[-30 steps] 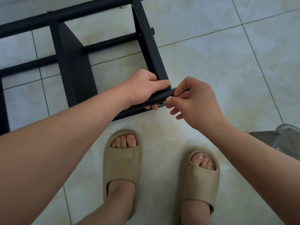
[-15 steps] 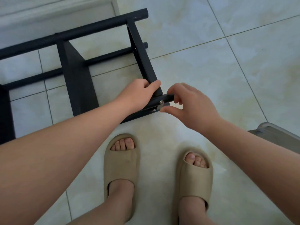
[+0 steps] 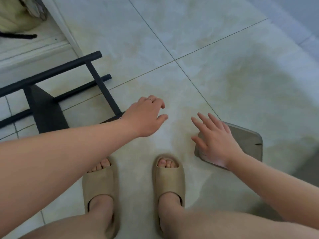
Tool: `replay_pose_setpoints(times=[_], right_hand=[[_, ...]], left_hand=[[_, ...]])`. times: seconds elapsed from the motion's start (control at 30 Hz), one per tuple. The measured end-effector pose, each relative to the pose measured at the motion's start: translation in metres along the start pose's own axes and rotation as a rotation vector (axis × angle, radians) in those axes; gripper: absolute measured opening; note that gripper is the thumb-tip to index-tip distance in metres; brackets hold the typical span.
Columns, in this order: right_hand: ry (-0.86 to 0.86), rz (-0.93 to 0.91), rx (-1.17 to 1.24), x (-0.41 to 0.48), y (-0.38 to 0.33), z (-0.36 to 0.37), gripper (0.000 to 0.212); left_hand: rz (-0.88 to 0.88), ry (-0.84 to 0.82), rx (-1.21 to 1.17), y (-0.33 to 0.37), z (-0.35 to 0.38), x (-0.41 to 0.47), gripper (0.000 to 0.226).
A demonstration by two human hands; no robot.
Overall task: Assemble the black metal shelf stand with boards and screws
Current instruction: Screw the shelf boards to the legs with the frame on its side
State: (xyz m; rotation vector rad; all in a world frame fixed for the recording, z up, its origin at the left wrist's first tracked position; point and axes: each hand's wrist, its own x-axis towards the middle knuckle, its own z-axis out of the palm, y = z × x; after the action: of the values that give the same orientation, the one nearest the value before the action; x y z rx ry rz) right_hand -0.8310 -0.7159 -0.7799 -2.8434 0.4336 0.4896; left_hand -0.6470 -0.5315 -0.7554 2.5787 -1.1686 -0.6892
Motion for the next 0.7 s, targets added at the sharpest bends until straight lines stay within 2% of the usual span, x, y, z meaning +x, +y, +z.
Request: replay_pose_setpoints(times=[0.17, 0.27, 0.4, 0.5, 0.57, 0.63, 0.67, 0.7], right_hand=[[-0.034, 0.137, 0.061, -0.023, 0.057, 0.015, 0.061], [-0.081, 0.213, 0.09, -0.028, 0.085, 0.03, 0.06], [-0.166, 0.322, 0.121, -0.03, 0.111, 0.054, 0.052], [-0.235, 0.385, 0.117, -0.022, 0.124, 0.07, 0.045], [-0.286, 0.43, 0.12, -0.015, 0.13, 0.08, 0.041], [-0.323, 0.48, 0.119, -0.008, 0.135, 0.088, 0.04], [-0.326, 0.506, 0.116, -0.005, 0.138, 0.092, 0.038], [-0.321, 0.536, 0.117, -0.003, 0.141, 0.095, 0.037]], left_hand=[[0.03, -0.31, 0.021, 0.044, 0.02, 0.028, 0.052], [0.008, -0.408, -0.021, 0.063, 0.044, 0.045, 0.056], [-0.063, -0.521, -0.19, 0.083, 0.09, 0.057, 0.059], [-0.133, -0.52, -0.349, 0.09, 0.119, 0.058, 0.056], [-0.166, -0.486, -0.445, 0.093, 0.132, 0.058, 0.04], [-0.158, -0.429, -0.516, 0.096, 0.14, 0.06, 0.012], [-0.141, -0.405, -0.542, 0.097, 0.141, 0.061, 0.007], [-0.126, -0.392, -0.554, 0.099, 0.141, 0.061, 0.011]])
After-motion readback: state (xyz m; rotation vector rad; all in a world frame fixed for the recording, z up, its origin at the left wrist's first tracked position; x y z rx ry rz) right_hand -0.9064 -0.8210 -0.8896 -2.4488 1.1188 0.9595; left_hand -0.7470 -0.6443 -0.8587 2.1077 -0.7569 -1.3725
